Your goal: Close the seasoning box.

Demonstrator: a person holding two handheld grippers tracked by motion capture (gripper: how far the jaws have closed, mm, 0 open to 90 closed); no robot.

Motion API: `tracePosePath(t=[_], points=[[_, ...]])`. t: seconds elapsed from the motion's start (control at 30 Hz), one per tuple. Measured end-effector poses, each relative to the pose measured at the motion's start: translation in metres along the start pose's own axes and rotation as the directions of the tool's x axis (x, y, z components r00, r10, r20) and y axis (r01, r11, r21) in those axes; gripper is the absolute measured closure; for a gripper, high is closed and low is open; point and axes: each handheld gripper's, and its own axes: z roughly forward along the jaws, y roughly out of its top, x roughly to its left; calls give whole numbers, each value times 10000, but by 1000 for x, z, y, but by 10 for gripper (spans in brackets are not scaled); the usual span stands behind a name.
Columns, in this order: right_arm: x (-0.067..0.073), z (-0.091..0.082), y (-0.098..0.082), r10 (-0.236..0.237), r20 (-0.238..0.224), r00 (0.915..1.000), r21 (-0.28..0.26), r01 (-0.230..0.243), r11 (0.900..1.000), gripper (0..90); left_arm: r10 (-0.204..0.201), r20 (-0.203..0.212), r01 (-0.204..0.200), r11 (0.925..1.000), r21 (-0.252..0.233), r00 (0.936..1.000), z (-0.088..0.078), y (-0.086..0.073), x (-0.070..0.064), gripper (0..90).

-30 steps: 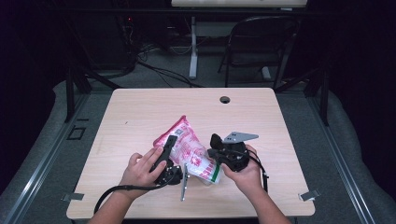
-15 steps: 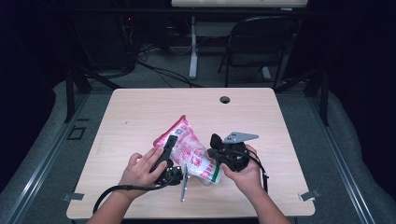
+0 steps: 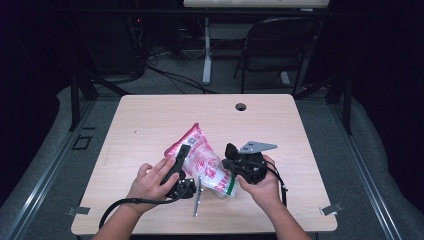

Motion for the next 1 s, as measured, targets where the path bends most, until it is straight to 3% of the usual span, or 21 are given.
tracePosePath(t=[0.17,1.0], points=[[0,0,0,-26,24,10000,41,26,10000,900,-80,91,80,10000,32,9999,0,0,-1,623],[0,0,-1,23,62,10000,9,-24,10000,900,311,-39,-312,9995,-91,9995,-3,1,0,631]])
